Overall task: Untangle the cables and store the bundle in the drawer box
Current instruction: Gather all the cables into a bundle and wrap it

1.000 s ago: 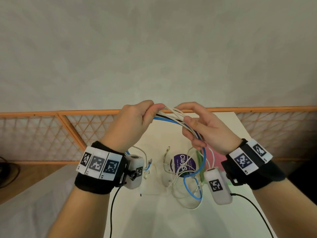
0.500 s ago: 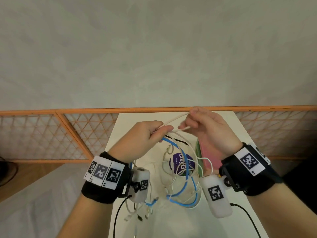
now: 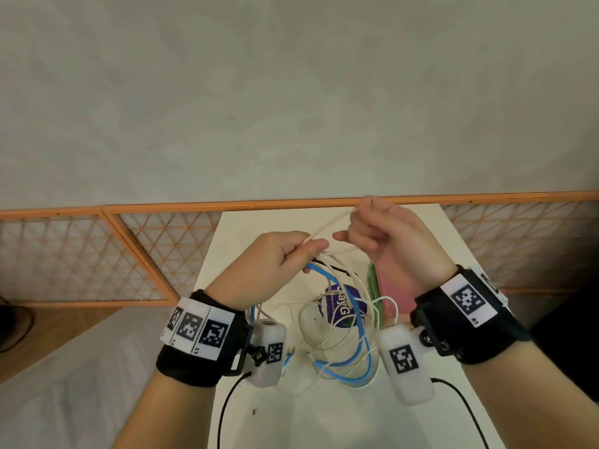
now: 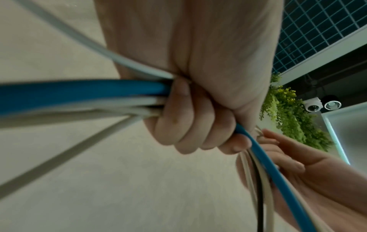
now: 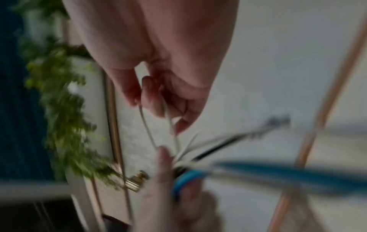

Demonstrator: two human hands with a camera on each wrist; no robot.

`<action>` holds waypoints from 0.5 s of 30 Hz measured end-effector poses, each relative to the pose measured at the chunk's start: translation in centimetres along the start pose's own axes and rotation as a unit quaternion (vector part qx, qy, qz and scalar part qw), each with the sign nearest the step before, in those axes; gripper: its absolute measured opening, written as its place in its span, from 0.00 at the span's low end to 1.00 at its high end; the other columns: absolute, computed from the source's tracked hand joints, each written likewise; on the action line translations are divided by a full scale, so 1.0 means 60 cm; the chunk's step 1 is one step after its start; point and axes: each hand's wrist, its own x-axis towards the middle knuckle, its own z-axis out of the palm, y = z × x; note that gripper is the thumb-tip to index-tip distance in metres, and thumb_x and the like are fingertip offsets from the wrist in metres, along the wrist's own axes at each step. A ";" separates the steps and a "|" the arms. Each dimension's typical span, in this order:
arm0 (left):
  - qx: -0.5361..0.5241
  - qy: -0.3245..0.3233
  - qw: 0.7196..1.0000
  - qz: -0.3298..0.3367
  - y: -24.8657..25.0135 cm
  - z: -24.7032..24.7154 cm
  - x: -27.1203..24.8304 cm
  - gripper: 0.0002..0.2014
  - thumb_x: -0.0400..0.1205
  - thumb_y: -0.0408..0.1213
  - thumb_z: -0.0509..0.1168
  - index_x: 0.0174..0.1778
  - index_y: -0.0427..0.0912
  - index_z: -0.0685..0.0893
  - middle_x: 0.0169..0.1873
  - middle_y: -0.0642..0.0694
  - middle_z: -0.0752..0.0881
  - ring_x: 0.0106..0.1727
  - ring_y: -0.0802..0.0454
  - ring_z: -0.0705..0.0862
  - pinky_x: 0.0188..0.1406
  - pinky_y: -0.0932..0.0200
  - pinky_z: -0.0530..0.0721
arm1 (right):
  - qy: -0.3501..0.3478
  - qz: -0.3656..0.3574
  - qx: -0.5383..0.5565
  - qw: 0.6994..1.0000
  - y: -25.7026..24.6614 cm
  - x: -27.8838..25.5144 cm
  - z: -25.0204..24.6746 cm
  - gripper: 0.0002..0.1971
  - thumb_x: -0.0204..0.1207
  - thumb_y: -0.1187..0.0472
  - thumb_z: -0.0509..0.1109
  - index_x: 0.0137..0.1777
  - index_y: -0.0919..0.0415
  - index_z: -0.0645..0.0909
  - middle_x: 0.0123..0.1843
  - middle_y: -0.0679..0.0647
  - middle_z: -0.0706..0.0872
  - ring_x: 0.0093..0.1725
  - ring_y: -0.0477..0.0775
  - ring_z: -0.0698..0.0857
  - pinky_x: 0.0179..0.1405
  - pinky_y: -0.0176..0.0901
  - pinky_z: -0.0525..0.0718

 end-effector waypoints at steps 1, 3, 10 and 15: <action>-0.004 0.002 1.000 0.000 0.003 0.000 0.001 0.18 0.85 0.47 0.60 0.30 0.45 0.78 0.22 0.64 0.78 0.25 0.64 0.72 0.28 0.73 0.69 | 0.000 -0.003 0.077 0.997 0.000 0.001 0.006 0.15 0.81 0.60 0.59 0.30 0.56 0.72 0.26 0.46 0.60 0.25 0.46 0.61 0.47 0.42 0.84; -0.009 0.007 1.000 0.003 0.005 -0.004 0.006 0.19 0.85 0.48 0.60 0.32 0.40 0.80 0.22 0.64 0.78 0.25 0.63 0.72 0.28 0.73 0.69 | 0.004 0.000 0.249 0.969 0.004 -0.001 0.013 0.15 0.80 0.58 0.59 0.30 0.56 0.70 0.26 0.47 0.58 0.24 0.46 0.60 0.40 0.39 0.83; 0.028 -0.033 0.999 -0.004 -0.003 0.000 0.004 0.20 0.84 0.48 0.62 0.31 0.39 0.80 0.20 0.58 0.78 0.23 0.60 0.69 0.25 0.69 0.67 | -0.113 0.080 -0.339 0.930 -0.037 -0.002 0.002 0.20 0.75 0.47 0.65 0.33 0.64 0.79 0.19 0.43 0.65 0.17 0.43 0.63 0.26 0.38 0.76; -0.007 -0.005 1.000 -0.028 -0.013 0.001 -0.005 0.19 0.86 0.45 0.60 0.26 0.51 0.76 0.18 0.63 0.77 0.25 0.66 0.75 0.30 0.75 0.70 | -0.005 -0.042 0.016 0.999 -0.050 -0.002 -0.020 0.15 0.76 0.54 0.60 0.29 0.54 0.79 0.19 0.43 0.65 0.19 0.42 0.64 0.31 0.34 0.79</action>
